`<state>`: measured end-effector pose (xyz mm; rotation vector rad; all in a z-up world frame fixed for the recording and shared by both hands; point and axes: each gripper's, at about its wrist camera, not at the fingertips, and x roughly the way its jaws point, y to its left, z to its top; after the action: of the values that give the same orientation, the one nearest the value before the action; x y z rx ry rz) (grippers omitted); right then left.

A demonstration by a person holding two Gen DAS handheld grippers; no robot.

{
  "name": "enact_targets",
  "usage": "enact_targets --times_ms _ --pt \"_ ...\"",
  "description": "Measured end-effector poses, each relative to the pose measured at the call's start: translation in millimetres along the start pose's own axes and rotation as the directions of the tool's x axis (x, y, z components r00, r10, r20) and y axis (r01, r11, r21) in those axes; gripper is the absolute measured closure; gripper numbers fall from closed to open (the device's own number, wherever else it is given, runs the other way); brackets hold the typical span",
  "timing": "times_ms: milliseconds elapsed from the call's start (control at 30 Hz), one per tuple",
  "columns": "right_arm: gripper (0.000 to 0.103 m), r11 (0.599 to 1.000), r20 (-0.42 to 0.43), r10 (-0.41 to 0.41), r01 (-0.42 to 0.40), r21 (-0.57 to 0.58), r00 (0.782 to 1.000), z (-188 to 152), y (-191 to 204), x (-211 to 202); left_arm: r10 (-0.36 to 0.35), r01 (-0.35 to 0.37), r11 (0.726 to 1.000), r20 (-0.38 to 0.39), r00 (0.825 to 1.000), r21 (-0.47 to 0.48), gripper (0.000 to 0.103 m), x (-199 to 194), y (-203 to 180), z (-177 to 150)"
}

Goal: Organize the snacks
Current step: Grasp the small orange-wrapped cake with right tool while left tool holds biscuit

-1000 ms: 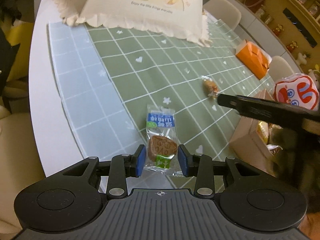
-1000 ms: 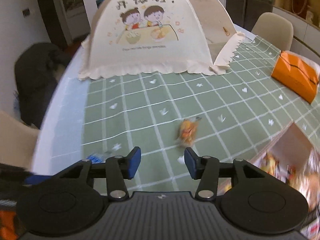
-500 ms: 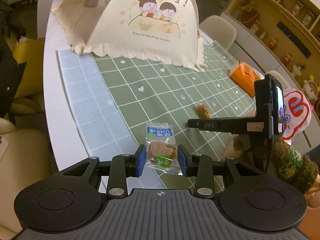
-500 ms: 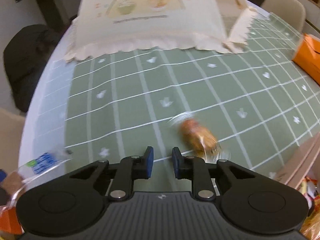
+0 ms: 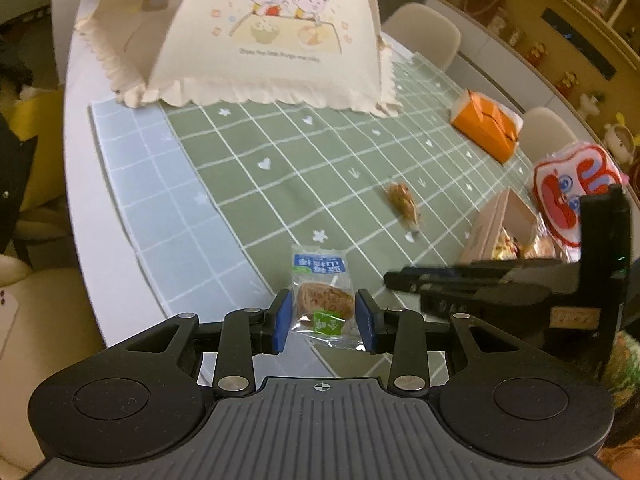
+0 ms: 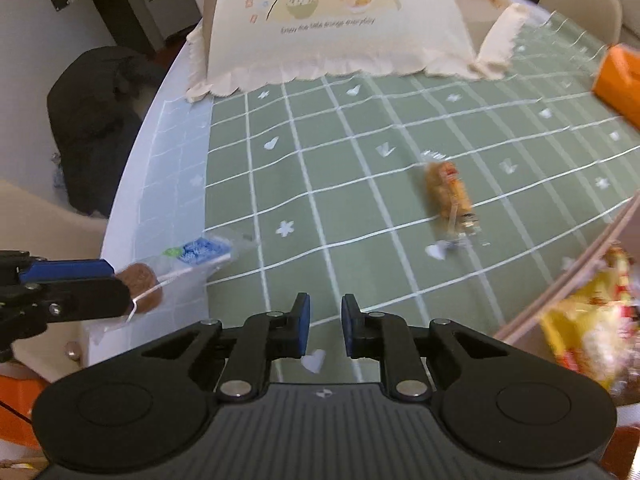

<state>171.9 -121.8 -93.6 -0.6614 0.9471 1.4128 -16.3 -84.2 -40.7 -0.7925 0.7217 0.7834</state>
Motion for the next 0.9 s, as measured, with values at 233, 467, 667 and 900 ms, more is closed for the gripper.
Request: enact_targets --times_ms 233,467,667,900 --pt "0.080 0.990 0.050 -0.138 0.139 -0.014 0.989 27.0 -17.2 -15.0 -0.041 0.041 0.999 -0.019 0.999 0.030 0.064 8.3 -7.7 -0.8" --pt "0.057 0.976 -0.010 -0.156 0.155 0.152 0.988 55.6 -61.9 7.9 -0.056 0.056 0.998 -0.003 0.998 0.032 0.064 6.8 -8.3 5.9" --pt "0.056 0.961 -0.063 -0.144 0.155 0.229 0.988 63.4 -78.7 45.6 -0.062 0.062 0.998 -0.016 0.998 0.014 0.064 9.4 -1.7 5.5" --pt "0.075 0.977 -0.078 -0.163 0.172 0.127 0.984 63.7 -56.9 46.6 -0.067 0.067 0.998 -0.034 0.997 -0.016 0.064 11.9 5.6 3.0"
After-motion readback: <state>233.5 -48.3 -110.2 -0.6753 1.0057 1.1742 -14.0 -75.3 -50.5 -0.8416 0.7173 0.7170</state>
